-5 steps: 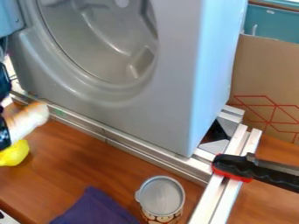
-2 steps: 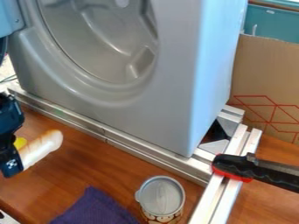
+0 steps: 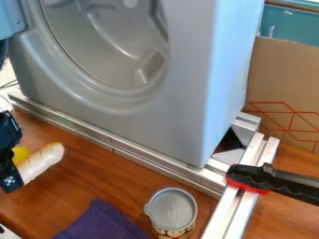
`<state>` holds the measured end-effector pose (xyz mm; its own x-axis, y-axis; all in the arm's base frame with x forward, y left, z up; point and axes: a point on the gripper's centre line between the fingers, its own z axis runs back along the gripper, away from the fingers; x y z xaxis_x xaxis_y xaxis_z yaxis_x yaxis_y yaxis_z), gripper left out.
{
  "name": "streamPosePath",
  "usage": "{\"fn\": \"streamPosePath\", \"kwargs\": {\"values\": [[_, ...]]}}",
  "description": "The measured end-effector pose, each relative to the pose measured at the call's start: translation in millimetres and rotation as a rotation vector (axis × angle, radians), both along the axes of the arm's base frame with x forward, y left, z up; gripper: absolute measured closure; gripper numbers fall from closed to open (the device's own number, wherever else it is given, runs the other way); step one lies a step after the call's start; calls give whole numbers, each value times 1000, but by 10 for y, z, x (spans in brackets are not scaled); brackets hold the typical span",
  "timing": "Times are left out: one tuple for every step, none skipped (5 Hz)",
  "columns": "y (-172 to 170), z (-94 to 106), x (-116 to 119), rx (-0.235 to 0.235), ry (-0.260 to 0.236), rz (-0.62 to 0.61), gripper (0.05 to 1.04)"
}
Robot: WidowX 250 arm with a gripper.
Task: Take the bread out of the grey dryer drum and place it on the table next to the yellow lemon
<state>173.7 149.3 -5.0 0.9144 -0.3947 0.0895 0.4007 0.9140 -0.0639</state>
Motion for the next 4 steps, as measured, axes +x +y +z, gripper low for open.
{"fn": "streamPosePath", "kwargs": {"values": [[-14, -123, 31, -38, -34, -31, 426], [-43, -211, 55, -71, -37, -62, 426], [-24, -248, 27, -65, -13, -42, 380], [58, -268, 5, -7, 6, 30, 141]]}}
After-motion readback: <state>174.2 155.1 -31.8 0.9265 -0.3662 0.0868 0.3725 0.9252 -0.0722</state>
